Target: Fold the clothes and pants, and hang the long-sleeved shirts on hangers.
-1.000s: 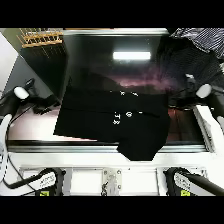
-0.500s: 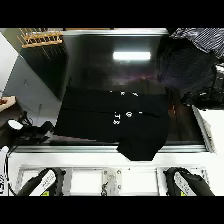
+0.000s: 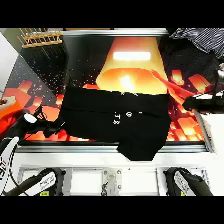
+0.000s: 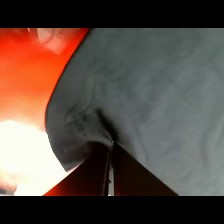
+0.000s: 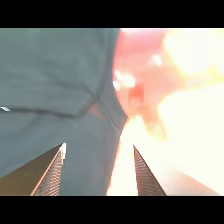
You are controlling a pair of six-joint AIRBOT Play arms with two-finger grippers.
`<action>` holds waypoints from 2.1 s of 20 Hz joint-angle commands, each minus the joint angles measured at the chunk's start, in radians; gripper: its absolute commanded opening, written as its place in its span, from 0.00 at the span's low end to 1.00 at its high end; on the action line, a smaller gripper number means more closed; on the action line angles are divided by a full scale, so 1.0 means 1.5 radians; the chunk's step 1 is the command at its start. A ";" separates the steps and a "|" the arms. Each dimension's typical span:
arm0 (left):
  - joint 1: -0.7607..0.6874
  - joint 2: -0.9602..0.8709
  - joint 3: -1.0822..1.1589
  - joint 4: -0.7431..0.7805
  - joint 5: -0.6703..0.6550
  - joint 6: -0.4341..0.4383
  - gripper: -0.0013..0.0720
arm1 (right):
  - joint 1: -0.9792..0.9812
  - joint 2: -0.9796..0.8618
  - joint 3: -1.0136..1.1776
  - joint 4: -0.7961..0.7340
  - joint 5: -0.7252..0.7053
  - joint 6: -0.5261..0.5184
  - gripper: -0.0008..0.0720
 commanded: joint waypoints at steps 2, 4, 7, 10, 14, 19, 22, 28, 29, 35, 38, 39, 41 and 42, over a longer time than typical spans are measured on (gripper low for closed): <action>-0.018 0.035 -0.002 -0.002 -0.008 0.030 0.02 | -0.106 -0.002 -0.148 0.003 0.028 -0.008 0.66; -0.018 0.073 -0.028 -0.003 -0.007 0.033 0.02 | -0.136 -0.019 -0.231 0.029 0.002 -0.039 0.66; -0.018 0.114 -0.067 -0.003 -0.004 0.033 0.02 | -0.132 -0.063 -0.311 0.122 -0.061 -0.101 0.66; -0.018 0.131 -0.080 -0.003 -0.006 0.033 0.02 | -0.103 -0.121 -0.327 0.216 -0.117 -0.149 0.66; -0.018 0.131 -0.078 -0.003 -0.008 0.034 0.02 | -0.047 -0.168 -0.325 0.274 -0.188 -0.149 0.55; -0.019 0.131 -0.078 -0.005 -0.023 0.034 0.02 | -0.023 -0.171 -0.221 0.273 -0.254 -0.148 0.03; -0.051 0.131 -0.078 -0.003 -0.030 0.034 0.02 | -0.022 -0.190 -0.127 0.250 -0.258 -0.130 0.03; -0.105 0.131 -0.078 0.034 -0.024 0.033 0.02 | -0.054 -0.179 -0.049 0.100 -0.070 -0.130 0.68; -0.104 0.131 -0.078 0.033 -0.025 0.034 0.02 | -0.071 -0.167 -0.063 0.062 -0.036 -0.130 0.68; -0.104 0.131 -0.078 0.032 -0.021 0.034 0.02 | -0.132 -0.131 -0.247 0.106 0.001 -0.150 0.68; -0.105 0.131 -0.078 0.032 -0.020 0.034 0.02 | -0.131 -0.132 -0.314 0.220 -0.036 -0.201 0.68; -0.104 0.131 -0.078 0.032 -0.021 0.034 0.02 | -0.129 -0.132 -0.325 0.246 -0.055 -0.204 0.68; -0.104 0.131 -0.078 0.032 -0.021 0.034 0.02 | -0.115 -0.132 -0.330 0.265 -0.086 -0.203 0.68; -0.104 0.131 -0.078 0.032 -0.020 0.034 0.02 | -0.104 -0.132 -0.330 0.276 -0.094 -0.203 0.68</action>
